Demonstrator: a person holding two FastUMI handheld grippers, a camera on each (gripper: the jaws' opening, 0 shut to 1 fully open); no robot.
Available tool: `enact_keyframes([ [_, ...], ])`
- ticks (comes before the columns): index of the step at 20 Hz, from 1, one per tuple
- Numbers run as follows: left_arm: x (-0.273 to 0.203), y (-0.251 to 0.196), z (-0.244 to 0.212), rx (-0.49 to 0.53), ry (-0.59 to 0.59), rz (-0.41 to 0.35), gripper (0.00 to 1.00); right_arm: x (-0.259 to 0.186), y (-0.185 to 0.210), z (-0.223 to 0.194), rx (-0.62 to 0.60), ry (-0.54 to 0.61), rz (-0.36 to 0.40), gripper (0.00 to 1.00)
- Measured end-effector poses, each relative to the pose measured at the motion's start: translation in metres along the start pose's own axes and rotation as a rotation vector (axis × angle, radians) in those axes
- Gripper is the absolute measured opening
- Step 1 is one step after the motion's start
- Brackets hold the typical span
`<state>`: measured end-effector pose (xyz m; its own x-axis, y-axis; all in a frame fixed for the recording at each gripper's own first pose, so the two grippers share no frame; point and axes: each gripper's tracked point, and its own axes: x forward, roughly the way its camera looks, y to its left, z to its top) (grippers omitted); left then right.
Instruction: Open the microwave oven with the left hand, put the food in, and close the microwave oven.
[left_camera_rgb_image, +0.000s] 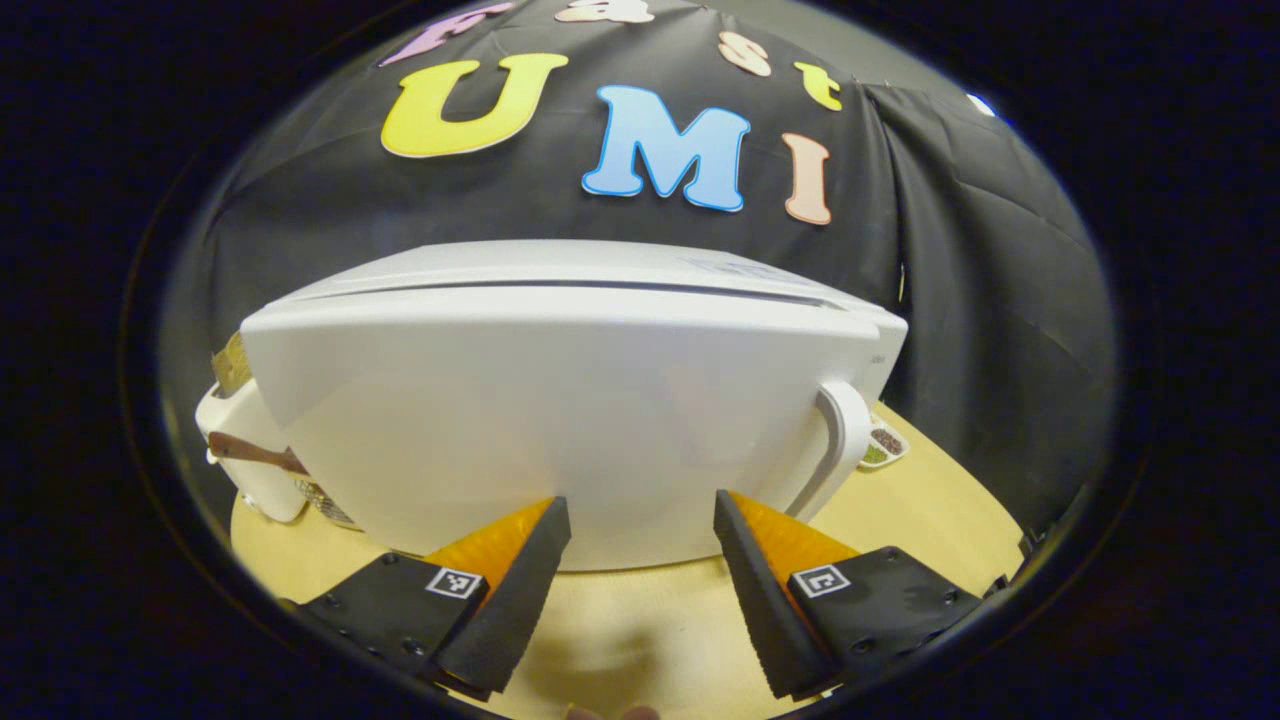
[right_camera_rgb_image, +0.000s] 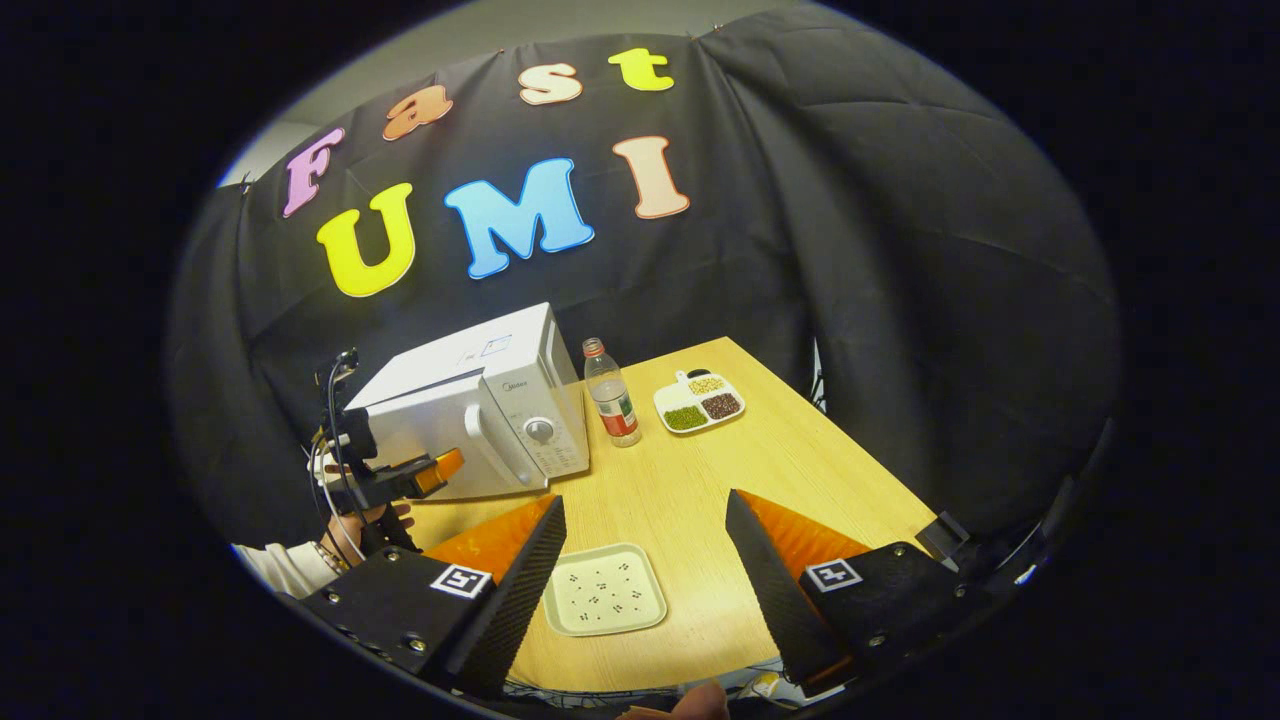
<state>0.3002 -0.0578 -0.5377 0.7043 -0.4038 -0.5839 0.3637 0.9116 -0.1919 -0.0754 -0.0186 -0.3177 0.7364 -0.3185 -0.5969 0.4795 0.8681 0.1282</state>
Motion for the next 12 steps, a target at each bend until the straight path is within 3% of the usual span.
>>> enact_keyframes([
  [2, 0.004, -0.005, -0.007, -0.048, 0.023, -0.015, 0.95, -0.002, 0.002, -0.002, 0.006, 0.01, 0.0, 0.99],
  [9, 0.015, -0.003, -0.008, -0.029, 0.039, -0.012, 0.94, -0.016, 0.005, -0.001, -0.018, 0.002, 0.015, 0.98],
  [12, 0.01, -0.012, -0.015, -0.065, 0.094, -0.026, 0.88, -0.024, 0.005, 0.001, -0.033, -0.001, 0.036, 0.98],
])
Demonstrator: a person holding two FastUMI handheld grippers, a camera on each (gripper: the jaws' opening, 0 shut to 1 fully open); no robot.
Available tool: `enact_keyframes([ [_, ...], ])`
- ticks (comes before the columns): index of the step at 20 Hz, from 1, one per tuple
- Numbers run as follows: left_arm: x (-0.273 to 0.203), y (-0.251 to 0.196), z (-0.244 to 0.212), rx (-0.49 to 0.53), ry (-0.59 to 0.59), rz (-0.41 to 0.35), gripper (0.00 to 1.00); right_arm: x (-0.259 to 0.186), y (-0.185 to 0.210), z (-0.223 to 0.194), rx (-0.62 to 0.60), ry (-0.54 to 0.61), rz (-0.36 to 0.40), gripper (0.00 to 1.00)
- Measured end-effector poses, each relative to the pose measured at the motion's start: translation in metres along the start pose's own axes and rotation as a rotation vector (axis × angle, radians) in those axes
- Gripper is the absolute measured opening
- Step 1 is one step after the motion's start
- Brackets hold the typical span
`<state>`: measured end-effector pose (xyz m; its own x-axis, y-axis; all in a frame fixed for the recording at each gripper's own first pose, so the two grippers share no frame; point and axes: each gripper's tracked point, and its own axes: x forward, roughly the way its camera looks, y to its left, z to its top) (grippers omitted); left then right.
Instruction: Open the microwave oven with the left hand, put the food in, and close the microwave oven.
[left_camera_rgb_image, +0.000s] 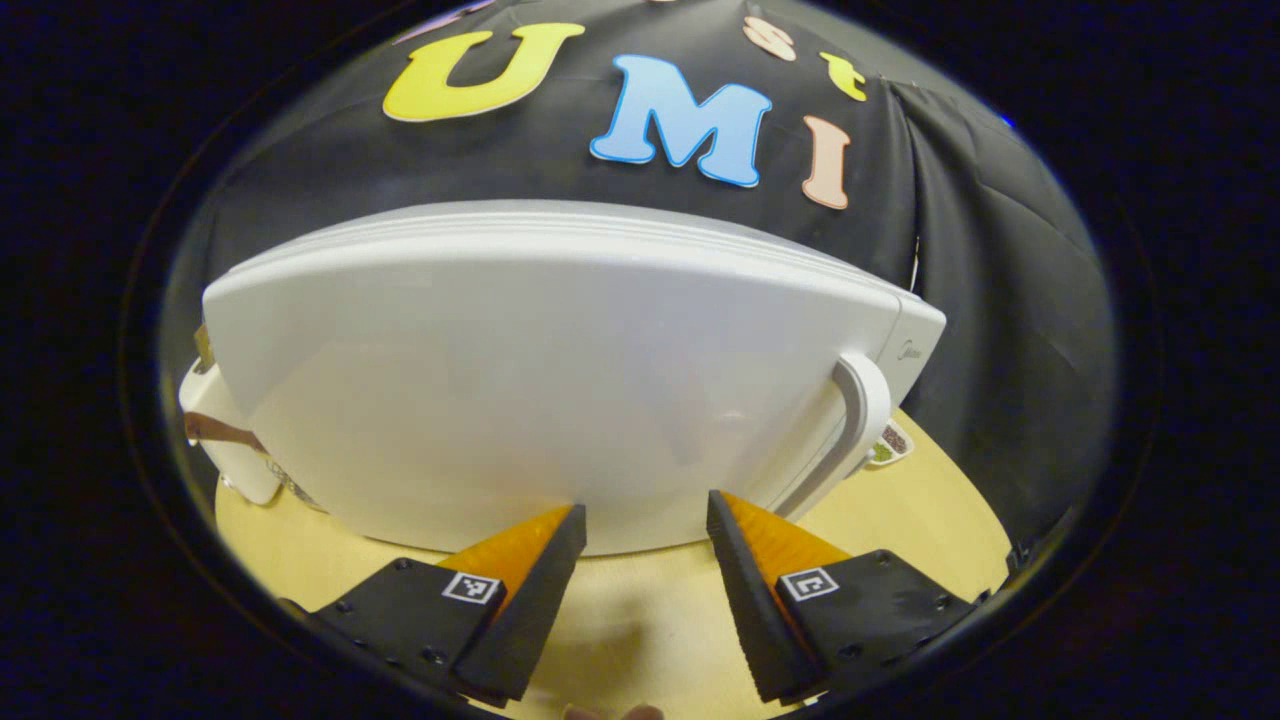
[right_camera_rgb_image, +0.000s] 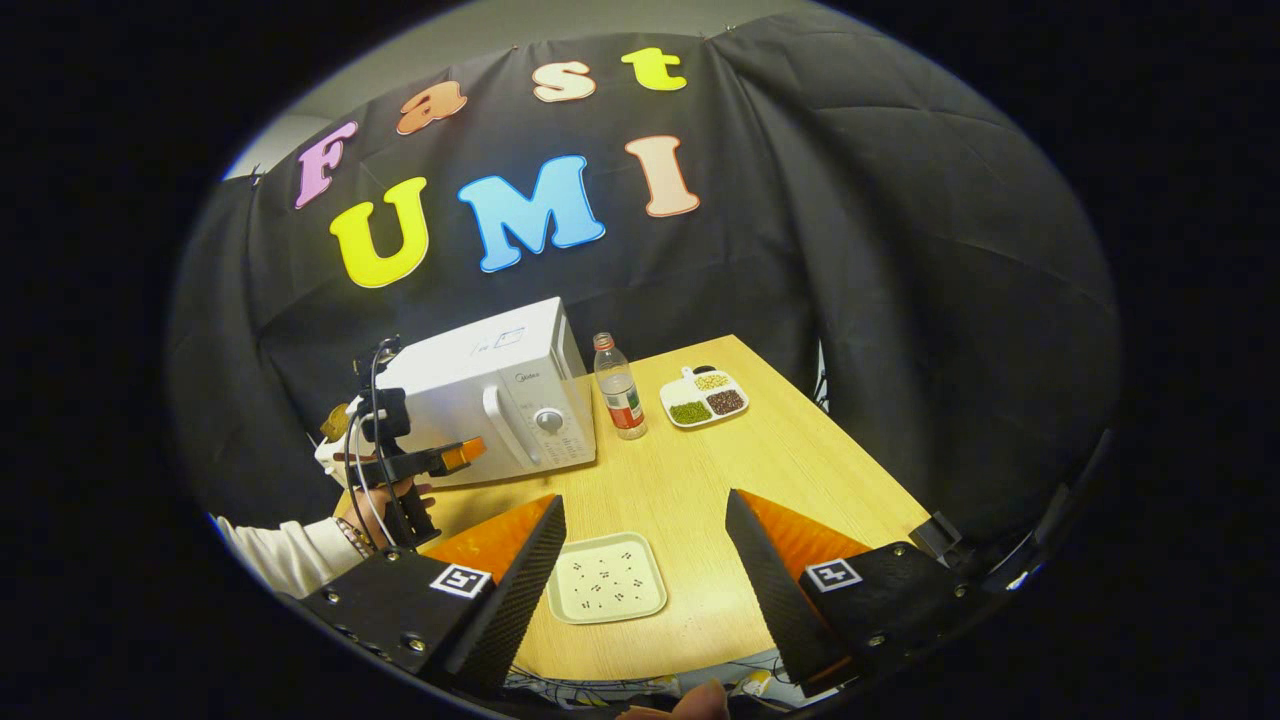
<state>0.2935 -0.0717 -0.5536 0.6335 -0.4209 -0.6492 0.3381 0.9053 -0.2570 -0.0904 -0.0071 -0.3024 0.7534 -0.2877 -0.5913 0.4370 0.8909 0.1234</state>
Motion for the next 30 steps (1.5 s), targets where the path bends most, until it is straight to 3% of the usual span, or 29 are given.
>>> enact_keyframes([
  [1, -0.011, -0.006, 0.005, 0.002, -0.021, -0.009, 0.87, -0.002, -0.001, 0.004, -0.009, -0.01, 0.006, 0.98],
  [2, -0.024, -0.013, 0.01, -0.001, -0.045, -0.02, 0.94, -0.002, -0.002, 0.007, -0.02, -0.013, 0.013, 0.98],
  [3, -0.048, -0.022, 0.014, -0.017, -0.062, -0.026, 0.89, -0.003, -0.005, 0.012, -0.033, -0.023, 0.019, 0.98],
  [4, -0.073, -0.03, 0.018, -0.04, -0.09, -0.03, 1.0, -0.005, -0.007, 0.023, -0.044, -0.044, 0.026, 0.99],
  [7, -0.153, -0.066, 0.034, -0.074, -0.165, -0.064, 0.99, -0.012, -0.008, 0.065, -0.06, -0.128, 0.07, 0.98],
  [9, -0.211, -0.087, 0.054, -0.034, -0.235, -0.053, 0.99, -0.018, -0.013, 0.096, -0.089, -0.191, 0.09, 0.98],
  [13, -0.328, -0.132, 0.119, 0.063, -0.423, 0.045, 0.94, -0.033, -0.023, 0.146, -0.157, -0.263, 0.163, 0.98],
  [14, -0.354, -0.148, 0.129, 0.075, -0.457, 0.077, 0.87, -0.039, -0.024, 0.157, -0.167, -0.258, 0.184, 0.98],
  [16, -0.397, -0.179, 0.137, 0.069, -0.503, 0.114, 0.87, -0.053, -0.03, 0.185, -0.171, -0.3, 0.222, 0.98],
  [17, -0.415, -0.193, 0.139, 0.061, -0.518, 0.13, 0.99, -0.061, -0.032, 0.199, -0.177, -0.325, 0.234, 0.94],
  [19, -0.453, -0.215, 0.146, 0.036, -0.548, 0.167, 0.99, -0.075, -0.034, 0.22, -0.205, -0.379, 0.257, 0.98],
  [20, -0.471, -0.222, 0.15, 0.023, -0.566, 0.188, 0.89, -0.081, -0.031, 0.229, -0.218, -0.403, 0.269, 0.98],
  [21, -0.493, -0.229, 0.158, 0.013, -0.586, 0.207, 0.98, -0.086, -0.03, 0.235, -0.232, -0.415, 0.276, 0.98],
  [23, -0.531, -0.237, 0.172, 0.014, -0.622, 0.224, 0.9, -0.101, -0.021, 0.243, -0.246, -0.425, 0.296, 0.98],
  [25, -0.561, -0.231, 0.184, 0.05, -0.663, 0.265, 0.92, -0.121, -0.006, 0.254, -0.226, -0.455, 0.341, 0.98],
  [26, -0.573, -0.224, 0.188, 0.068, -0.68, 0.295, 0.99, -0.124, 0.0, 0.261, -0.219, -0.472, 0.34, 0.98],
  [27, -0.579, -0.216, 0.183, 0.071, -0.672, 0.321, 0.92, -0.122, 0.0, 0.262, -0.219, -0.465, 0.319, 0.98],
  [30, -0.593, -0.203, 0.172, 0.026, -0.686, 0.333, 0.94, -0.136, 0.013, 0.261, -0.251, -0.485, 0.306, 0.98],
])
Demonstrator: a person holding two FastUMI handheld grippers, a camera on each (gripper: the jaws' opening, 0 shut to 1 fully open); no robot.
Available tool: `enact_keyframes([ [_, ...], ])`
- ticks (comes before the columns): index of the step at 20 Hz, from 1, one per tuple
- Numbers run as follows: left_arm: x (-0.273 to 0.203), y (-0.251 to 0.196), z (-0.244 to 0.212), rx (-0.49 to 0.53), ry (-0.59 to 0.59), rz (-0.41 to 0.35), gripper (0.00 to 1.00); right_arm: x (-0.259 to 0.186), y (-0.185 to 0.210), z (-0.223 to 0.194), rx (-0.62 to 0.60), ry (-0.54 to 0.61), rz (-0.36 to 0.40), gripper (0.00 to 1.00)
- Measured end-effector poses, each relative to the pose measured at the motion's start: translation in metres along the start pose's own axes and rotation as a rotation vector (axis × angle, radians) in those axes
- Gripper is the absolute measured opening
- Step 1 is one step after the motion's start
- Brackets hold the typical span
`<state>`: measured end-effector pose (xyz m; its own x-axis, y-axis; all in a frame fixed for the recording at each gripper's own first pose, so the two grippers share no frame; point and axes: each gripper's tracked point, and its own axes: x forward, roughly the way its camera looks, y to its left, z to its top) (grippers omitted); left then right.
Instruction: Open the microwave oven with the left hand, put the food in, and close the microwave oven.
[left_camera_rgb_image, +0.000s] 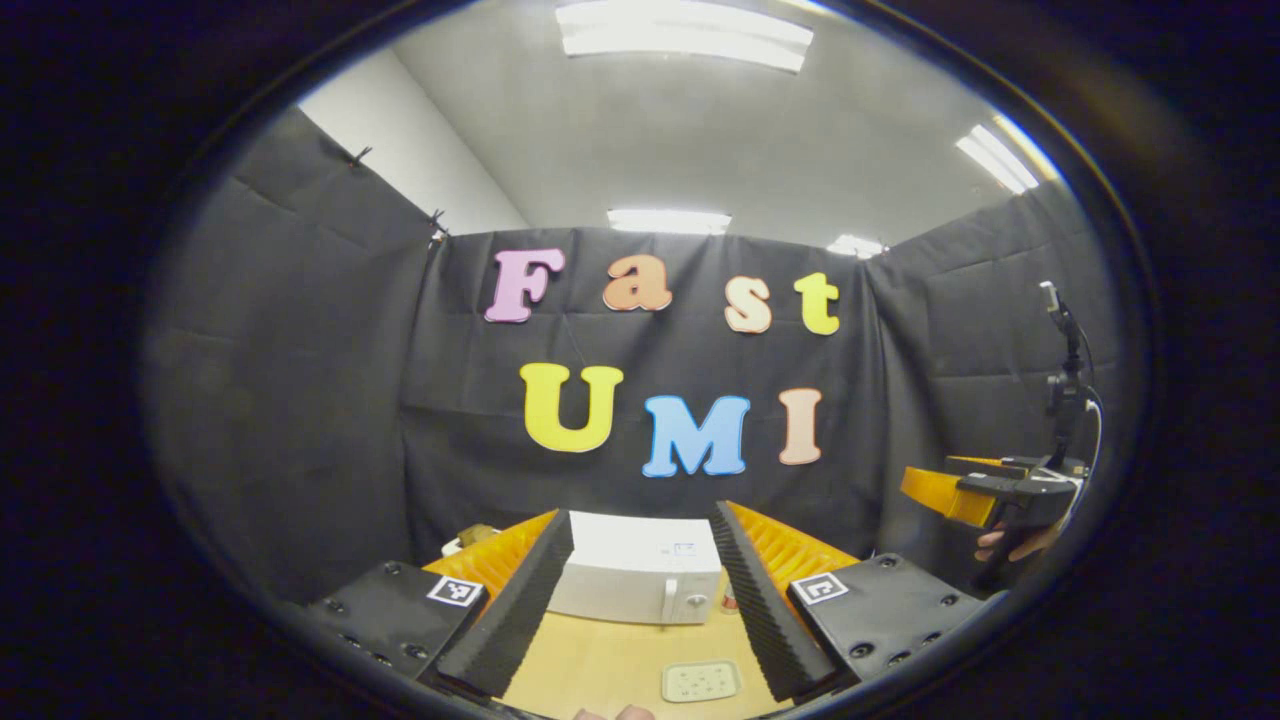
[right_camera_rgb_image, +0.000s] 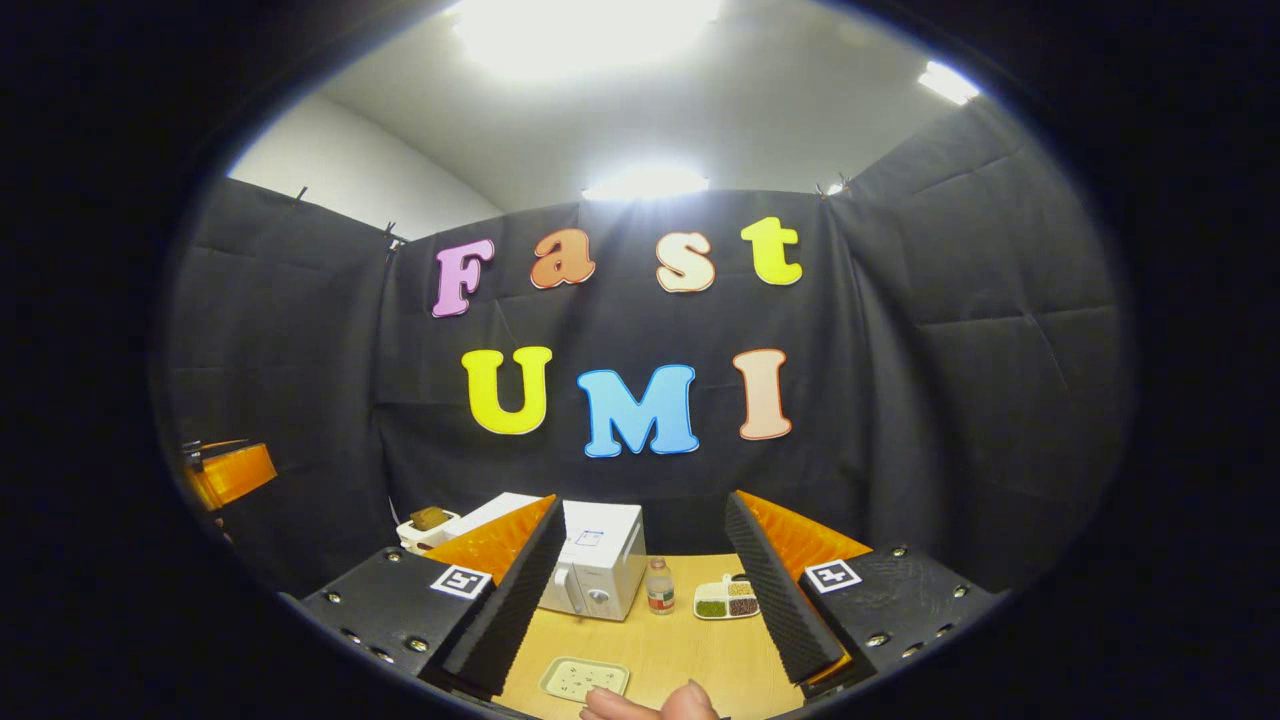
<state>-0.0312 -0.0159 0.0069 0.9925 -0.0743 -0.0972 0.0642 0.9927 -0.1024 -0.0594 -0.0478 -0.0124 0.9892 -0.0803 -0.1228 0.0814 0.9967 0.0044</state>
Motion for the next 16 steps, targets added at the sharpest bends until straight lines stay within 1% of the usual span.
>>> enact_keyframes([
  [1, -0.003, 0.009, -0.003, -0.014, 0.005, 0.011, 0.94, -0.003, 0.0, 0.004, -0.011, -0.011, -0.014, 0.98],
  [3, -0.007, 0.024, -0.011, 0.001, 0.013, 0.025, 0.99, -0.009, 0.01, 0.007, -0.016, -0.031, -0.021, 0.98],
  [4, -0.009, 0.031, -0.011, 0.008, 0.013, 0.03, 0.94, -0.011, 0.015, 0.006, -0.024, -0.029, -0.017, 0.98],
  [11, -0.011, 0.046, -0.021, -0.034, 0.01, 0.008, 0.94, -0.022, 0.03, 0.001, -0.072, -0.016, -0.037, 0.98],
  [16, -0.011, 0.052, -0.024, -0.033, 0.01, -0.001, 0.94, -0.024, 0.035, -0.002, -0.083, -0.004, -0.05, 0.98],
])
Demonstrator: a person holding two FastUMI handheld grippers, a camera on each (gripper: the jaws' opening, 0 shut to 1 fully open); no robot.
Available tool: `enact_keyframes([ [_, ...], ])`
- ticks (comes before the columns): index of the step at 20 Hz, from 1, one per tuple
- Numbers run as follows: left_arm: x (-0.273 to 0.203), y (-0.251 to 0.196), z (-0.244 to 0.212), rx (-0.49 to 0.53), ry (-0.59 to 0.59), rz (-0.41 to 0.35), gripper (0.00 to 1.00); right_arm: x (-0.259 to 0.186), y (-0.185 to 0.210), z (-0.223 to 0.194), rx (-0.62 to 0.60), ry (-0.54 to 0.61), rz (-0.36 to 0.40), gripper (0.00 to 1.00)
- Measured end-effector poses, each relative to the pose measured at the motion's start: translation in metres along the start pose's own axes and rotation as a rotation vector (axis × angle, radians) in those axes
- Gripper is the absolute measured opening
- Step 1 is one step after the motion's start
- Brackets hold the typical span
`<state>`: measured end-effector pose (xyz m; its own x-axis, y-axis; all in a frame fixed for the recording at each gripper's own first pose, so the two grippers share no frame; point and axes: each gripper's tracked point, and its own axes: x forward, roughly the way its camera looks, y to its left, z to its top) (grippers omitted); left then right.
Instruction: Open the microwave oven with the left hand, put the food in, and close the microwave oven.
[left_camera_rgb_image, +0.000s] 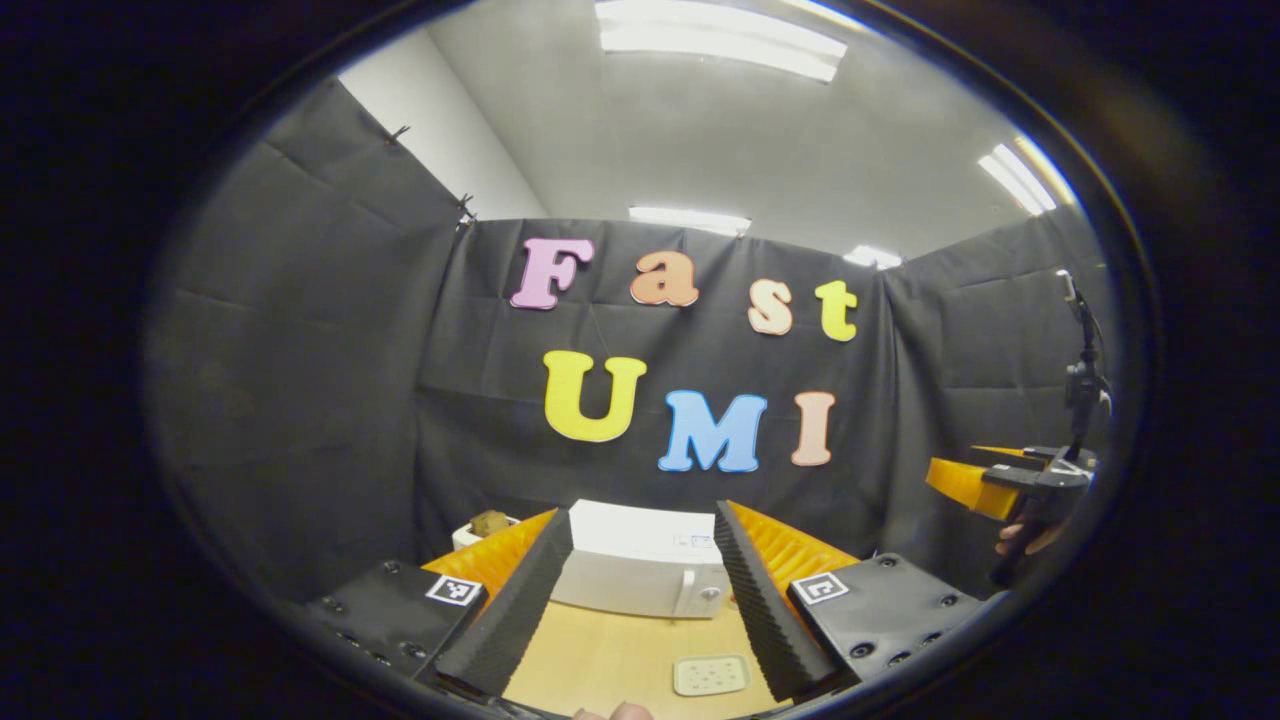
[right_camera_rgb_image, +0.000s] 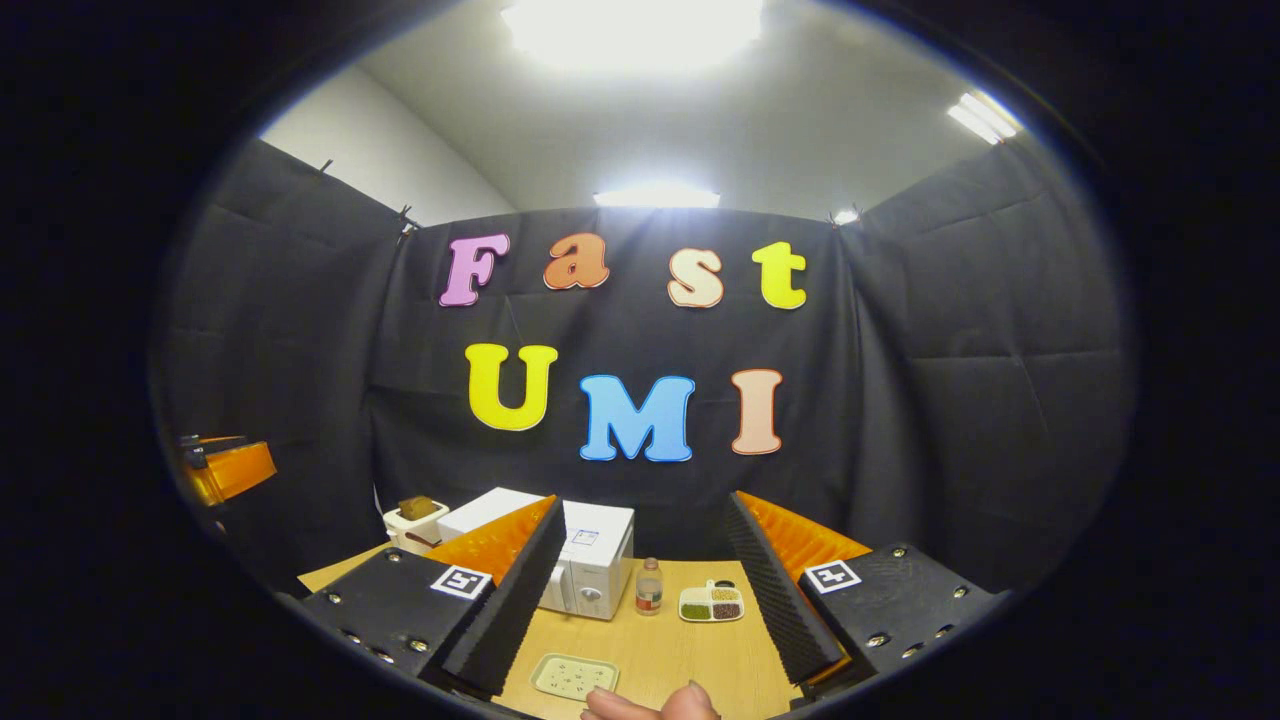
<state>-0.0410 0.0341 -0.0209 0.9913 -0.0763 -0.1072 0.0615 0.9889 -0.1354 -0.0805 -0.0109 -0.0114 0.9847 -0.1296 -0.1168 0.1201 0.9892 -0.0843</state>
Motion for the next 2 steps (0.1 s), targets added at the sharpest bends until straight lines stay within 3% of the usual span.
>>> enact_keyframes([
  [2, 0.0005, -0.0003, -0.0014, 0.006, 0.005, -0.002, 0.94, -0.0019, 0.0012, -0.0009, -0.007, -0.002, -0.005, 0.98],
])
